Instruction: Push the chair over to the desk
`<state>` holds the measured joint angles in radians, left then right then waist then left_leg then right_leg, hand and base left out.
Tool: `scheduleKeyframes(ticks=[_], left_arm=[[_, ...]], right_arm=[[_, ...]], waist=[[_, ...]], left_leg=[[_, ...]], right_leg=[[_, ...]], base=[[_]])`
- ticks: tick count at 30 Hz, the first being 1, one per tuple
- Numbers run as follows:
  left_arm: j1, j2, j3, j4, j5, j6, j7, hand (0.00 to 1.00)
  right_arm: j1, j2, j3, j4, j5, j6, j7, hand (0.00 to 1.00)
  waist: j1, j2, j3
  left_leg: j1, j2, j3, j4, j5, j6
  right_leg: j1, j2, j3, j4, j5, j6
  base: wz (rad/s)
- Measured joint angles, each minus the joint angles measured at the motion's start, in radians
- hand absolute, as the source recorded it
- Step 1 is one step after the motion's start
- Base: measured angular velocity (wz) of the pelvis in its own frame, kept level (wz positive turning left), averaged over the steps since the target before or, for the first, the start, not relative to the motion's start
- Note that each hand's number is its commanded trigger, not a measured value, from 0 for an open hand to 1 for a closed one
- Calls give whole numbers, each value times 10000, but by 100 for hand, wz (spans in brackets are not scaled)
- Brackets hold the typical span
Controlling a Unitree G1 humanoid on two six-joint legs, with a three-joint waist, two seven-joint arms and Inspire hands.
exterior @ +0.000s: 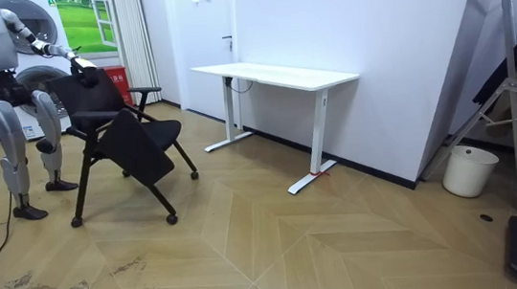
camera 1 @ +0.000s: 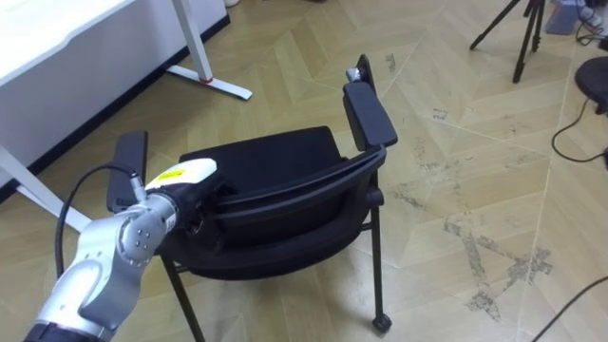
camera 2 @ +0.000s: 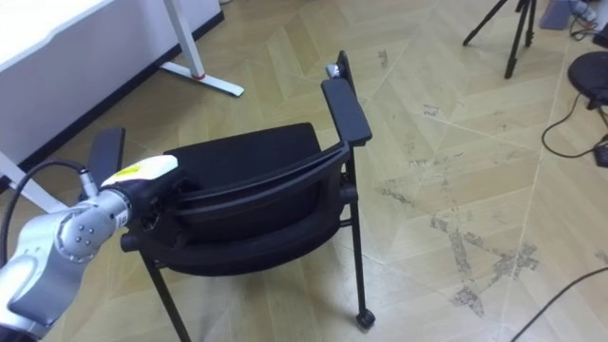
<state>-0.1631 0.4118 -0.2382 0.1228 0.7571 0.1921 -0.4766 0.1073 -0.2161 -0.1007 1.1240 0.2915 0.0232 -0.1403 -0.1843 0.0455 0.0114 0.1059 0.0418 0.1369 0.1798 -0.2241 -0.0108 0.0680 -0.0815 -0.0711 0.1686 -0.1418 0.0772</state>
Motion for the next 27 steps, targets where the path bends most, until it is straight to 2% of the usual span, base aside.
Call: scheduleKeyframes(ticks=[7,10,14,19,24,25,27], left_arm=[[-2,4,42,57,9,37,336,100],[-2,3,78,67,2,203,405,100],[-1,1,78,74,16,445,607,100],[3,23,78,68,12,507,846,100],[3,76,180,12,11,522,871,100],[3,76,178,-24,16,587,871,100],[3,89,203,-114,105,615,868,100]], right_arm=[[-16,70,-204,54,-254,-1,44,0],[-109,75,-260,127,-470,-1,39,0],[-100,46,-621,142,-991,-1,-413,0],[-106,-34,-796,-32,-1181,20,-821,0],[-158,-370,-1131,-1424,-2272,300,-1159,0],[-198,-512,-1182,-1830,-2338,312,-1227,0],[-197,-755,-1198,-2758,-2596,346,-1274,0]], waist=[[-135,-13,4],[-251,-9,2],[-311,6,-4],[-327,18,-4],[-274,-94,35],[-275,-143,-12],[-239,-187,-7]], left_leg=[[-4,0,2,-28,-1,0],[-9,-2,-8,-29,-1,0],[43,-5,-6,-91,0,-1],[48,-10,-9,-98,0,-1],[12,-17,18,-95,0,0],[-52,-17,52,-86,0,-1],[-72,-17,126,-73,0,-1]], right_leg=[[-14,0,-3,-9,-25,1],[-6,0,0,-6,-25,2],[9,0,15,-18,-26,2],[5,0,22,1,-47,8],[-62,-1,44,9,-60,11],[-149,-1,81,34,-60,11],[-216,-1,153,69,-59,11]], base=[[0],[0],[0],[0],[-1],[-8],[-10]])
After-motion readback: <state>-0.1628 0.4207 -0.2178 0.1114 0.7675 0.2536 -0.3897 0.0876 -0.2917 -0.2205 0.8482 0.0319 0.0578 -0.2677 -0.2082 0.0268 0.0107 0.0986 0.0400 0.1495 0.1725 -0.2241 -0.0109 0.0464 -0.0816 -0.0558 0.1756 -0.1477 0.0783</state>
